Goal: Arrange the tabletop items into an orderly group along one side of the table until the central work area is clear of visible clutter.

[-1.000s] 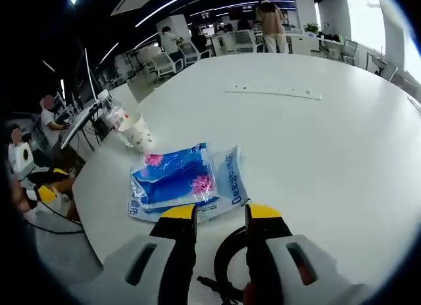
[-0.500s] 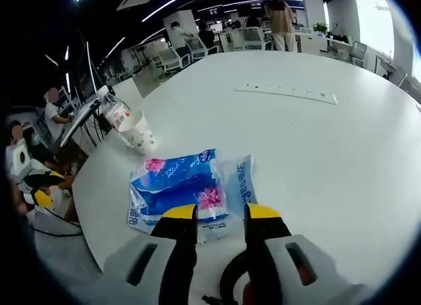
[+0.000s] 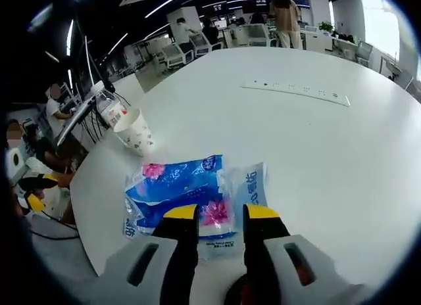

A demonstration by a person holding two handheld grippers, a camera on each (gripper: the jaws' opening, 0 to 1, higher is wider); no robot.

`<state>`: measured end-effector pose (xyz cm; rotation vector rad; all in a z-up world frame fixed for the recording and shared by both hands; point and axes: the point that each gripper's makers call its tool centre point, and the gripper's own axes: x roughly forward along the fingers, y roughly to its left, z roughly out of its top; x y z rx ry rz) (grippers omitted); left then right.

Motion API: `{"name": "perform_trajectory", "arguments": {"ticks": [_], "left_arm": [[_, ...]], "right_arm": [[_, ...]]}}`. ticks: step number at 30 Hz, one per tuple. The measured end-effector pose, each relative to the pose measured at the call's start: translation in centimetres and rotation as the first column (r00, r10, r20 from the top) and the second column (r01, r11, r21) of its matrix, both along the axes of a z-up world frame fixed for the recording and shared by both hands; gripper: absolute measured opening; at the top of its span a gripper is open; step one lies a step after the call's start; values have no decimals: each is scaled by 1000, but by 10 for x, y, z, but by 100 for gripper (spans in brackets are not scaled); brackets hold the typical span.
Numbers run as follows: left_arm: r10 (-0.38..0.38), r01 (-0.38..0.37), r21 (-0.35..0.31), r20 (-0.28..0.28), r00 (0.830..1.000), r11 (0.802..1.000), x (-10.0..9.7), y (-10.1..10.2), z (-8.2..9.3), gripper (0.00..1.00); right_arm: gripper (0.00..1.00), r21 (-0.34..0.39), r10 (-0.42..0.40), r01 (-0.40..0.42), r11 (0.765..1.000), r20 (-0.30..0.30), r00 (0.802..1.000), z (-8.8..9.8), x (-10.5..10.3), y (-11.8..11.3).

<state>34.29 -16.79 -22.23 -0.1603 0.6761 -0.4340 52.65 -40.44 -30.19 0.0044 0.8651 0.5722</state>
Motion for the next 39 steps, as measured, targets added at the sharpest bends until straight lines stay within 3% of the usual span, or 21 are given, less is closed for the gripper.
{"name": "perform_trajectory", "arguments": {"ticks": [9, 19, 22, 32, 39], "left_arm": [[28, -28, 6, -7, 1000, 1000, -7, 9, 0, 47], [47, -47, 11, -14, 999, 999, -13, 13, -3, 47], [47, -47, 13, -15, 999, 999, -14, 13, -3, 47], [35, -35, 13, -7, 999, 999, -12, 10, -1, 47], [20, -20, 13, -1, 1000, 1000, -10, 7, 0, 48]], "right_arm": [[21, -10, 10, -10, 1000, -11, 1000, -12, 15, 6], [8, -39, 13, -13, 999, -8, 1000, -18, 17, 9], [3, -45, 6, -6, 999, 5, 1000, -13, 14, 7], [1, -38, 0, 1, 999, 10, 1000, -3, 2, 6], [0, -28, -10, 11, 1000, 30, 999, 7, 8, 0]]}}
